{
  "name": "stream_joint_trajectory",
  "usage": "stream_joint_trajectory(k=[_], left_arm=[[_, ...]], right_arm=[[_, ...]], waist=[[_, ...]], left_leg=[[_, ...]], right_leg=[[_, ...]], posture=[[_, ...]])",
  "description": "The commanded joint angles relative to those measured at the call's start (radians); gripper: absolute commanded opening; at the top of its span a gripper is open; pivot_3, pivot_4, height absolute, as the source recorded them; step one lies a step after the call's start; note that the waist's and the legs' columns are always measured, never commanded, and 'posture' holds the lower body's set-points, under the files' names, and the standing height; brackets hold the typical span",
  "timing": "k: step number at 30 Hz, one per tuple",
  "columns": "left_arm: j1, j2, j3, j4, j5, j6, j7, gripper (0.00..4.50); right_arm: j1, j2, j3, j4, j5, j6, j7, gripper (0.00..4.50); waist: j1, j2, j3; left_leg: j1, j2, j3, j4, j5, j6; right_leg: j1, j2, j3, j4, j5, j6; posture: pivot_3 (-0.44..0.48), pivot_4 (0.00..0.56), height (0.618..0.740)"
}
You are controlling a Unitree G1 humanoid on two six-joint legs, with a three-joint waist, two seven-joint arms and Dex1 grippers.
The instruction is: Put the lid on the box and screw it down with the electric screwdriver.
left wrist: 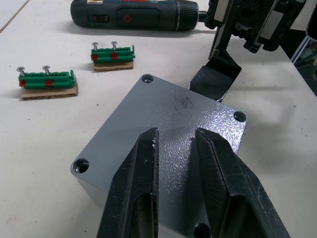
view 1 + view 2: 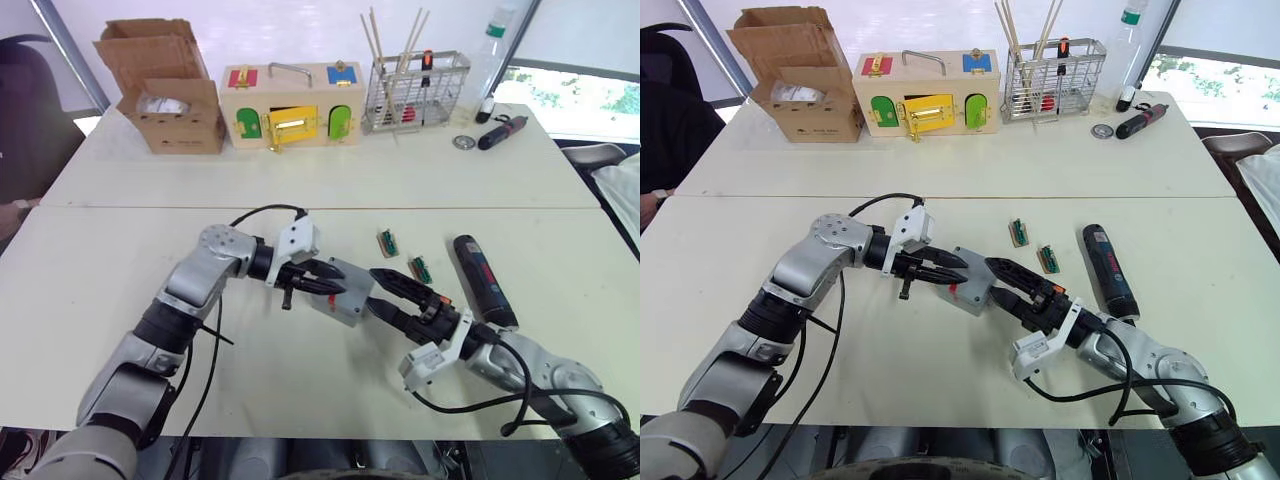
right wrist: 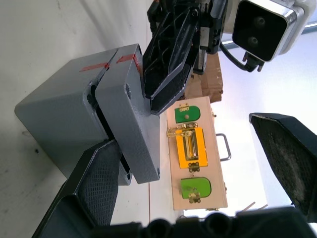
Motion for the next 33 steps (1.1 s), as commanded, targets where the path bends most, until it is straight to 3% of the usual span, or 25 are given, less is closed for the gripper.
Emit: stream_joint_trajectory(k=[1, 20, 25, 33], left_arm=[[0.041, 0.026, -0.052, 0.044, 0.055, 0.012, -0.006, 1.13], [0.060, 0.028, -0.102, 0.088, 0.130, -0.061, 0.023, 1.13], [0.060, 0.018, -0.106, 0.082, 0.129, -0.059, 0.038, 1.13], [0.062, -0.002, -0.118, 0.073, 0.134, -0.051, 0.055, 1.13]], right_arm=[[-0.004, 0.008, -0.053, -0.062, 0.018, 0.011, -0.020, 4.49], [0.060, -0.024, -0.116, -0.096, 0.005, -0.029, -0.036, 4.49], [0.015, -0.071, -0.087, -0.094, 0.125, -0.048, 0.106, 4.49], [-0.041, -0.190, -0.104, -0.071, 0.314, -0.127, 0.277, 4.49]], waist=[[0.000, 0.000, 0.000], [0.017, 0.000, 0.000], [0.019, 0.001, 0.000], [0.023, 0.001, 0.000]], left_leg=[[0.000, 0.000, 0.000, 0.000, 0.000, 0.000], [0.001, 0.000, 0.000, 0.000, 0.000, 0.000], [0.016, 0.000, -0.001, -0.002, -0.002, 0.004], [0.017, 0.000, -0.002, -0.002, -0.003, 0.006]], right_leg=[[0.000, 0.000, 0.000, 0.000, 0.000, 0.000], [0.002, 0.000, 0.000, -0.001, 0.000, 0.000], [0.020, 0.001, -0.001, -0.009, -0.001, 0.000], [0.023, 0.000, -0.002, -0.014, 0.000, 0.000]], posture=[[0.000, 0.150, 0.740], [0.000, 0.150, 0.740], [0.000, 0.150, 0.740], [0.000, 0.150, 0.740]])
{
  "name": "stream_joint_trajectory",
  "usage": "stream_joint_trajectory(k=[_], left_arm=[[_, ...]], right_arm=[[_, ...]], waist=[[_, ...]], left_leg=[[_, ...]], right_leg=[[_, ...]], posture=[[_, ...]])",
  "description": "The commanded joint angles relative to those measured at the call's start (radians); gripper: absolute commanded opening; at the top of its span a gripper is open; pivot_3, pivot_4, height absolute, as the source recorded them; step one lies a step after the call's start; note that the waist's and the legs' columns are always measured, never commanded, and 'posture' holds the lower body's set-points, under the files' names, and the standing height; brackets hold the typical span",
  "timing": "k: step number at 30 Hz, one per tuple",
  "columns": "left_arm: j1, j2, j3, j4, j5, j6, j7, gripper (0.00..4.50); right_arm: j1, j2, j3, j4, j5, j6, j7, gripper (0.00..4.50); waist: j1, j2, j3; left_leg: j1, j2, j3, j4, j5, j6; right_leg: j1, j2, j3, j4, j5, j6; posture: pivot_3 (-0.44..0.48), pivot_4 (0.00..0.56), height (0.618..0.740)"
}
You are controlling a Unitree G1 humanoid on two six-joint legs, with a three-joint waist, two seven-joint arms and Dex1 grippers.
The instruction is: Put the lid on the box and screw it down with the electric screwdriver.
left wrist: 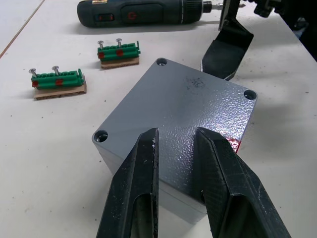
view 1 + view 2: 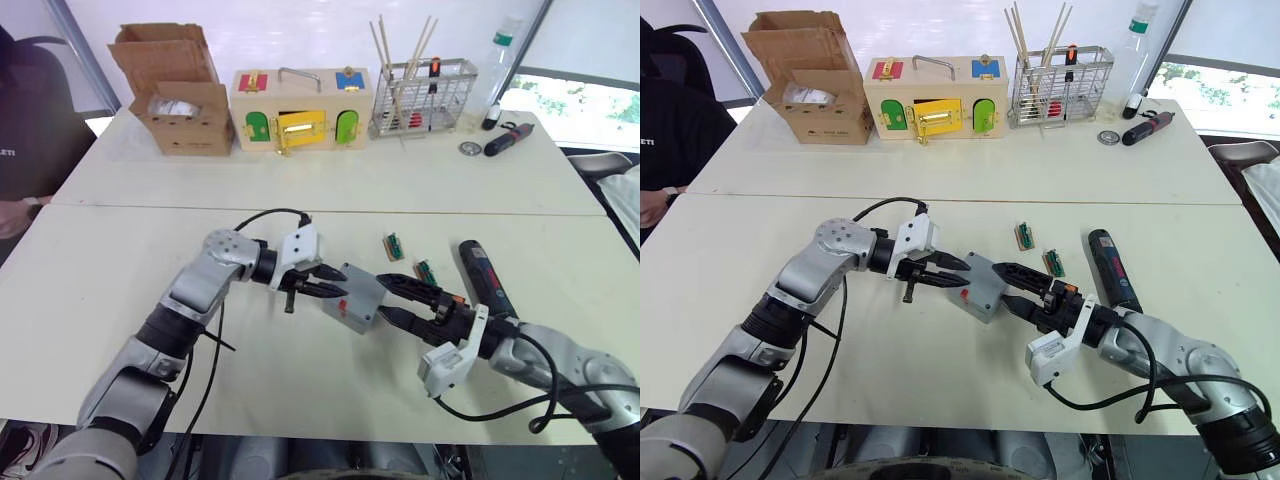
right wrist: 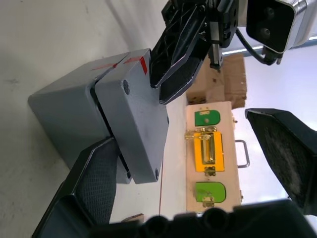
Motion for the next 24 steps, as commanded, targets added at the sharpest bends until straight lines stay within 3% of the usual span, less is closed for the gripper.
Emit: stream_joint_trajectory(k=[1, 7, 14, 24], left_arm=[[0.044, 0.009, -0.089, 0.067, 0.095, 0.040, 0.019, 1.13], [0.037, -0.001, -0.093, 0.078, 0.099, 0.035, 0.025, 1.13], [0.031, -0.023, -0.077, 0.080, 0.085, 0.036, 0.042, 1.13], [-0.056, -0.015, 0.141, -0.076, -0.172, 0.249, 0.006, 1.13]], right_arm=[[-0.021, -0.056, -0.052, -0.033, 0.130, -0.052, 0.039, 4.49], [-0.002, -0.080, -0.105, -0.002, 0.159, -0.109, 0.038, 4.49], [0.004, -0.053, -0.145, 0.012, 0.164, -0.111, 0.042, 4.49], [0.118, 0.172, -0.231, -0.093, 0.307, 0.152, 0.058, 4.49]], waist=[[0.002, 0.000, 0.000], [-0.003, 0.000, 0.000], [-0.001, 0.000, 0.000], [-0.011, 0.000, 0.001]], left_leg=[[0.000, 0.000, 0.000, 0.000, 0.000, 0.000], [0.000, 0.000, 0.000, 0.000, -0.001, 0.002], [0.013, 0.000, 0.000, -0.002, -0.002, 0.002], [0.004, 0.001, 0.000, -0.002, -0.001, 0.002]], right_leg=[[0.000, 0.000, 0.000, 0.000, 0.000, 0.000], [0.002, -0.001, 0.000, -0.002, 0.000, 0.000], [0.012, 0.000, 0.001, -0.003, 0.000, 0.000], [0.003, 0.000, 0.001, -0.001, 0.000, 0.000]], posture=[[0.000, 0.150, 0.740], [0.000, 0.150, 0.740], [0.000, 0.150, 0.740], [0.000, 0.150, 0.740]])
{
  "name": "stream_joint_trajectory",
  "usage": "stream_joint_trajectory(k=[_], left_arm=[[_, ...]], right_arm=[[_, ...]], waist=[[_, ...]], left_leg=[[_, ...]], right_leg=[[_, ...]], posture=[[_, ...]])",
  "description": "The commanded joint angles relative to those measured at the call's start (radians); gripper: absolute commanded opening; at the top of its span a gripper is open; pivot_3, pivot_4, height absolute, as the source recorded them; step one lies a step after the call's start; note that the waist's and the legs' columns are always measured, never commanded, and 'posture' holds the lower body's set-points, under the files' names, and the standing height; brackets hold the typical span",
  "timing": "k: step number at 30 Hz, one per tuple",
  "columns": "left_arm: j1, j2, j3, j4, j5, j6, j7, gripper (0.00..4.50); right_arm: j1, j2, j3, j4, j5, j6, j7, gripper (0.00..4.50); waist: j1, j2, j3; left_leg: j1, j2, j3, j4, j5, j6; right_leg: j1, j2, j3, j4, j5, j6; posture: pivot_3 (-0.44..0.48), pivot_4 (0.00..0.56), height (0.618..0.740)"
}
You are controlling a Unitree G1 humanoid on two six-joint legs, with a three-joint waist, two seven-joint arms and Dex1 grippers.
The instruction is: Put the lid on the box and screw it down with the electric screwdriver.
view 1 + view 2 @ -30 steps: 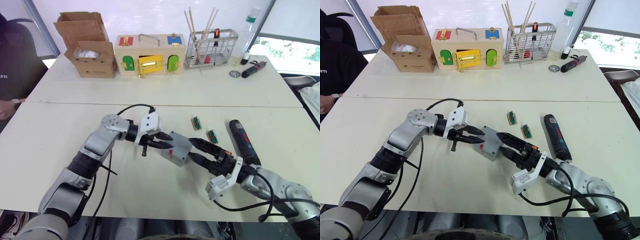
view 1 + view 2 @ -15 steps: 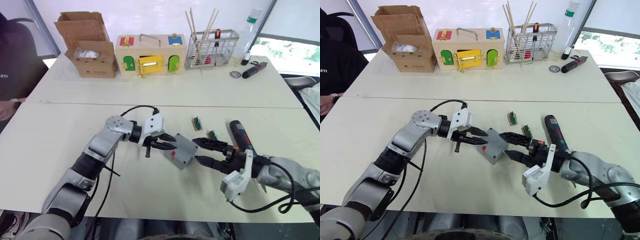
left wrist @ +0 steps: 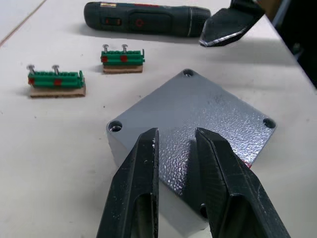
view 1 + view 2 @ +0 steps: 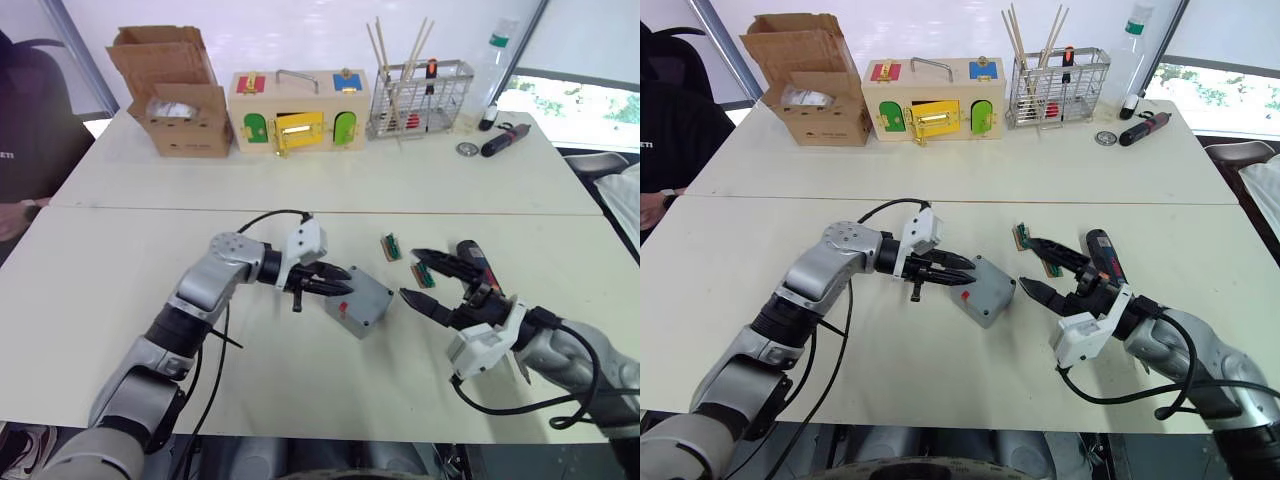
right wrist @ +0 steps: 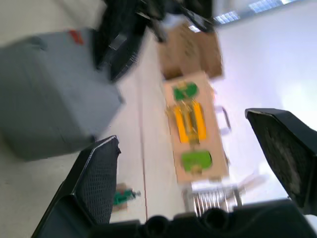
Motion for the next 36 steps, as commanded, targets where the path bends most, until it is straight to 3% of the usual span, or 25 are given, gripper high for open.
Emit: stream_joint_trajectory(k=[1, 7, 9, 10, 13, 16, 20, 29, 36], left_arm=[[-0.064, 0.017, 0.101, -0.079, -0.117, 0.118, -0.006, 1.13], [-0.122, 0.060, 0.204, 0.003, -0.138, 0.178, 0.061, 1.13], [-0.103, 0.091, 0.199, 0.045, -0.097, 0.141, 0.070, 1.13], [-0.089, 0.108, 0.189, 0.062, -0.071, 0.108, 0.069, 0.89], [-0.050, 0.135, 0.150, 0.100, -0.014, 0.019, 0.050, 0.00], [-0.030, 0.121, 0.115, 0.148, 0.023, -0.059, 0.029, 0.00], [-0.033, 0.072, 0.081, 0.199, 0.048, -0.109, 0.015, 0.00], [-0.037, -0.032, 0.038, 0.228, 0.090, -0.130, 0.028, 0.00], [-0.008, -0.041, 0.009, 0.189, 0.110, -0.109, 0.027, 0.00]], right_arm=[[0.016, 0.072, -0.040, -0.101, 0.137, 0.135, 0.024, 4.49], [0.051, 0.217, -0.030, -0.275, 0.513, 0.546, 0.134, 4.49], [0.063, 0.239, -0.025, -0.331, 0.609, 0.652, 0.160, 4.03], [0.073, 0.247, -0.020, -0.358, 0.660, 0.697, 0.173, 3.82], [0.107, 0.253, -0.005, -0.410, 0.793, 0.814, 0.223, 2.88], [0.139, 0.230, 0.008, -0.417, 0.839, 0.871, 0.276, 1.93], [0.185, 0.200, 0.028, -0.424, 0.877, 0.948, 0.328, 0.03], [0.243, 0.196, 0.064, -0.401, 0.858, 1.032, 0.326, 0.03], [0.215, 0.178, 0.141, -0.361, 0.783, 1.042, 0.330, 0.03]], waist=[[-0.003, 0.000, 0.000], [-0.014, 0.000, 0.000], [-0.015, 0.001, 0.001], [-0.018, 0.001, 0.001], [-0.018, 0.002, 0.001], [-0.007, 0.001, 0.002], [0.006, 0.001, 0.002], [0.004, 0.000, 0.002], [0.002, 0.000, 0.002]], left_leg=[[-0.004, 0.000, 0.000, 0.001, 0.000, -0.001], [-0.009, 0.000, -0.001, 0.000, 0.002, -0.004], [-0.009, 0.000, -0.001, -0.001, 0.001, -0.002], [-0.009, 0.000, -0.001, -0.001, 0.001, -0.002], [-0.008, 0.001, -0.001, -0.003, 0.001, -0.002], [-0.009, 0.000, -0.001, -0.002, 0.001, -0.002], [-0.010, 0.000, -0.001, -0.001, 0.001, -0.001], [-0.010, 0.000, -0.001, -0.001, 0.000, -0.001], [-0.010, 0.000, -0.001, -0.001, 0.000, -0.001]], right_leg=[[-0.004, 0.000, 0.000, 0.001, 0.000, 0.000], [-0.009, 0.000, -0.001, 0.001, 0.000, 0.000], [-0.009, 0.000, 0.000, 0.001, 0.000, 0.000], [-0.010, 0.000, 0.000, 0.001, 0.000, 0.000], [-0.011, 0.000, 0.000, 0.001, 0.000, 0.000], [-0.011, -0.001, -0.001, 0.000, 0.000, 0.000], [-0.010, -0.002, -0.001, -0.001, 0.000, 0.000], [-0.011, -0.001, -0.001, -0.001, 0.000, 0.000], [-0.010, -0.001, -0.001, -0.001, 0.000, 0.000]], posture=[[0.000, 0.150, 0.740], [0.000, 0.150, 0.740], [0.000, 0.150, 0.740], [0.000, 0.150, 0.740], [0.000, 0.150, 0.740], [0.000, 0.150, 0.740], [0.000, 0.150, 0.740], [0.000, 0.150, 0.740], [0.000, 0.150, 0.740]])
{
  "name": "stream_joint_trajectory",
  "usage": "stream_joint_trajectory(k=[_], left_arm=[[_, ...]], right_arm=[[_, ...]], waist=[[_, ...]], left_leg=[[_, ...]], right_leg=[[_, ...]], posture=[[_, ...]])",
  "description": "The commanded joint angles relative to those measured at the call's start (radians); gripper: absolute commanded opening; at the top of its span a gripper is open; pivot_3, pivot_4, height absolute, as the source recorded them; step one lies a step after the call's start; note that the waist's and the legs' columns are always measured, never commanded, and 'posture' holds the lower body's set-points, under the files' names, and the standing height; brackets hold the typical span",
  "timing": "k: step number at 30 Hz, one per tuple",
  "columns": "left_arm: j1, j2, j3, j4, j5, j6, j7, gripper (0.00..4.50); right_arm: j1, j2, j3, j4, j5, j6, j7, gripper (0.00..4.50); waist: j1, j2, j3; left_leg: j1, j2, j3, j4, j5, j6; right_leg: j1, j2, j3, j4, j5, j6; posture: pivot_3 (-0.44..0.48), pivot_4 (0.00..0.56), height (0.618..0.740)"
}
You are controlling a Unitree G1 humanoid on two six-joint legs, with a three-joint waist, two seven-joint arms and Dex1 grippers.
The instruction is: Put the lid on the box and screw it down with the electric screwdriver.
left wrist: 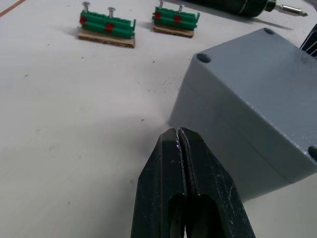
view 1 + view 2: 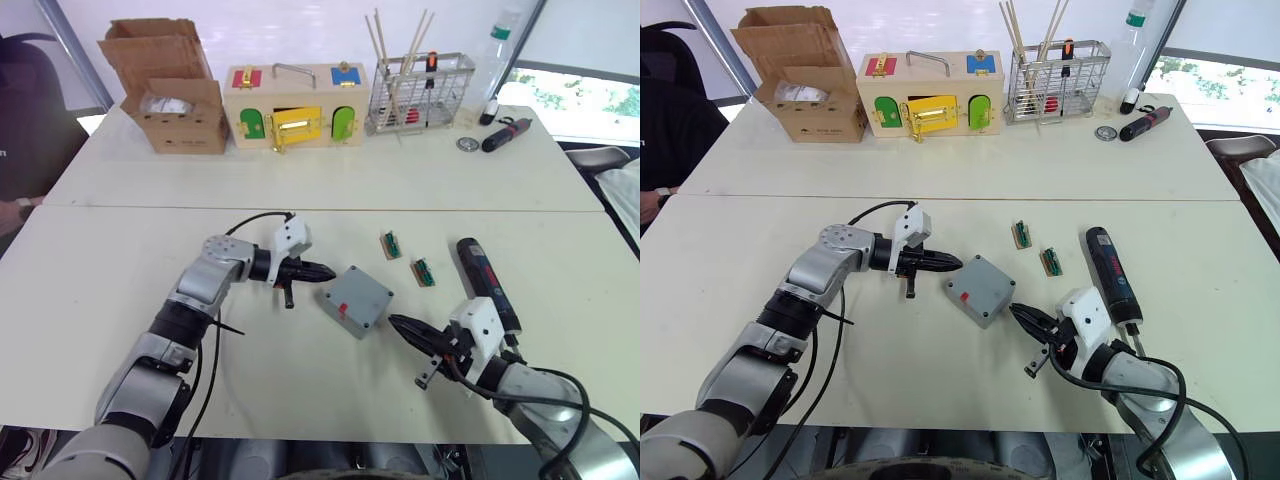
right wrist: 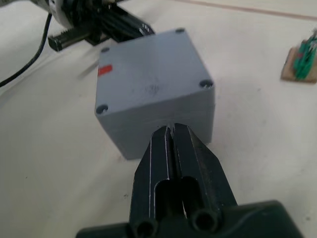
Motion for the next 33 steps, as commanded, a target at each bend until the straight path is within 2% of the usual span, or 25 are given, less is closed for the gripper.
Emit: stream_joint_trajectory(k=[1, 10, 23, 33], left_arm=[[0.011, 0.002, -0.022, -0.026, 0.019, -0.004, -0.004, 0.00], [0.057, 0.040, -0.081, -0.085, 0.061, -0.018, -0.027, 0.00], [0.140, 0.068, -0.105, -0.246, 0.045, 0.073, -0.030, 0.00], [0.150, 0.072, -0.080, -0.254, 0.050, 0.093, 0.005, 0.00]], right_arm=[[-0.021, -0.012, 0.045, 0.010, -0.042, -0.027, 0.017, 0.03], [-0.132, -0.014, 0.124, 0.104, -0.104, -0.043, 0.055, 0.03], [-0.303, -0.055, 0.118, 0.270, -0.103, -0.122, 0.202, 0.03], [-0.322, -0.034, 0.138, 0.294, -0.117, -0.129, 0.219, 0.03]], waist=[[0.000, 0.000, 0.000], [0.000, 0.000, 0.000], [-0.017, 0.000, 0.000], [-0.017, 0.000, 0.000]], left_leg=[[0.000, 0.000, 0.000, 0.000, 0.000, 0.000], [0.000, 0.000, 0.000, 0.000, 0.000, 0.000], [0.000, 0.000, 0.000, -0.001, 0.000, 0.000], [0.000, 0.000, 0.000, -0.001, 0.000, 0.000]], right_leg=[[0.000, 0.000, 0.000, 0.000, 0.000, 0.000], [0.000, 0.000, 0.000, 0.000, 0.000, 0.000], [0.000, 0.000, 0.000, 0.000, 0.000, 0.000], [0.000, 0.000, 0.000, 0.000, 0.000, 0.000]], posture=[[0.000, 0.150, 0.740], [0.000, 0.150, 0.740], [0.000, 0.150, 0.740], [0.000, 0.150, 0.740]])
